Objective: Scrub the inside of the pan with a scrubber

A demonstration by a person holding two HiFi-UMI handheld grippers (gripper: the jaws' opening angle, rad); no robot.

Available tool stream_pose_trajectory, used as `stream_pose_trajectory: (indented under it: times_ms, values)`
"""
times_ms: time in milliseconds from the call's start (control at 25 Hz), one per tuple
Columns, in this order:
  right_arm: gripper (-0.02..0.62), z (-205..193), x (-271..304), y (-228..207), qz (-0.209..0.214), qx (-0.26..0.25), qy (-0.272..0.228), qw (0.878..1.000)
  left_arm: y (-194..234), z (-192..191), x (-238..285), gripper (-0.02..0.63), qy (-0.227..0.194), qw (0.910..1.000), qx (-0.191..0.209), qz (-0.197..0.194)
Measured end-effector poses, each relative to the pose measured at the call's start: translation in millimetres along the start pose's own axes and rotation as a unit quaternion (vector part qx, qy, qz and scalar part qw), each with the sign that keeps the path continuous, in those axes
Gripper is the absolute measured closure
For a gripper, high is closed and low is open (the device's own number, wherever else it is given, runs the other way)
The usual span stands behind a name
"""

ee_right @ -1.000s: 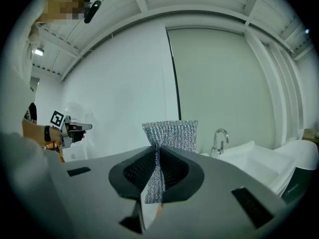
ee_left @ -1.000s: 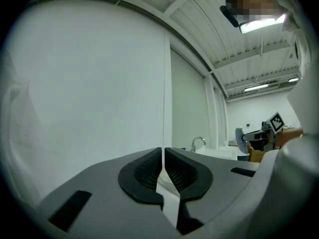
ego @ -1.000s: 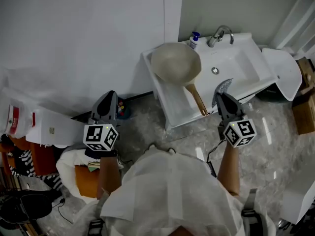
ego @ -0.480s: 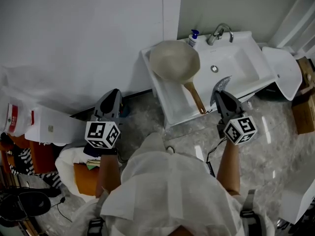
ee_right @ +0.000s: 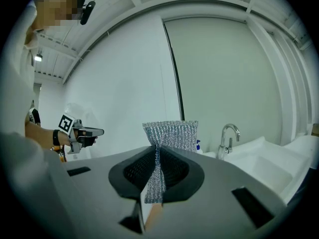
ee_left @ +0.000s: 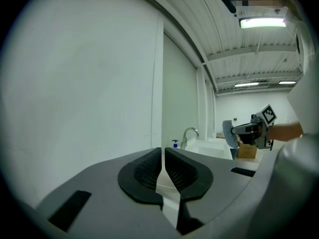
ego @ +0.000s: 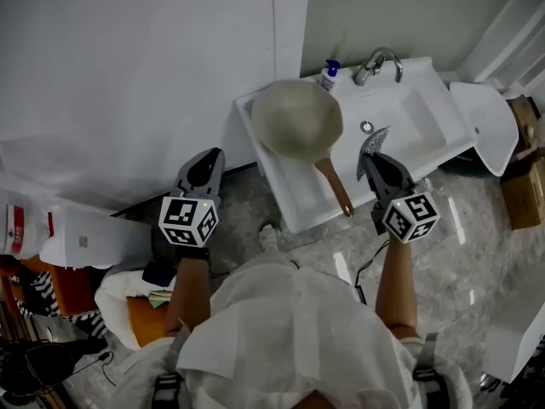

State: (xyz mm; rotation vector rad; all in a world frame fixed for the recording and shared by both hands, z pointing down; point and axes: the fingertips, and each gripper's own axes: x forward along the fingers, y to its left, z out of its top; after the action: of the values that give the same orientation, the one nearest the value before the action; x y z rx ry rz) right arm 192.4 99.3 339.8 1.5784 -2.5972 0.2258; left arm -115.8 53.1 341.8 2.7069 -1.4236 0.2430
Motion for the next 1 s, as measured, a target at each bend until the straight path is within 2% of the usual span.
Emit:
stream_pose_trajectory:
  times_ms: [200,400,680,840,1000]
  values:
    - [0.566,1,58,-16,0.009,0.002,0.022,1.0,29,-8,51,0.574,0.017,0.9997,-0.017,-0.007]
    - [0.566,-14,122,-30,0.017,-0.002,0.066,0.998,53,-33,106,0.574,0.05,0.9975,-0.041,-0.027]
    - [0.566,-44,198,-44,0.032,-0.01,0.122,0.992,56,-66,171,0.522,0.105,0.992,-0.033,-0.062]
    - [0.566,-70,241,-48,0.056,-0.012,0.158,0.986,54,-92,195,0.49,0.148,0.9863,-0.032,-0.065]
    - [0.566,-99,278,-57,0.071,-0.013,0.19,0.979,54,-119,212,0.467,0.186,0.9803,-0.048,-0.047]
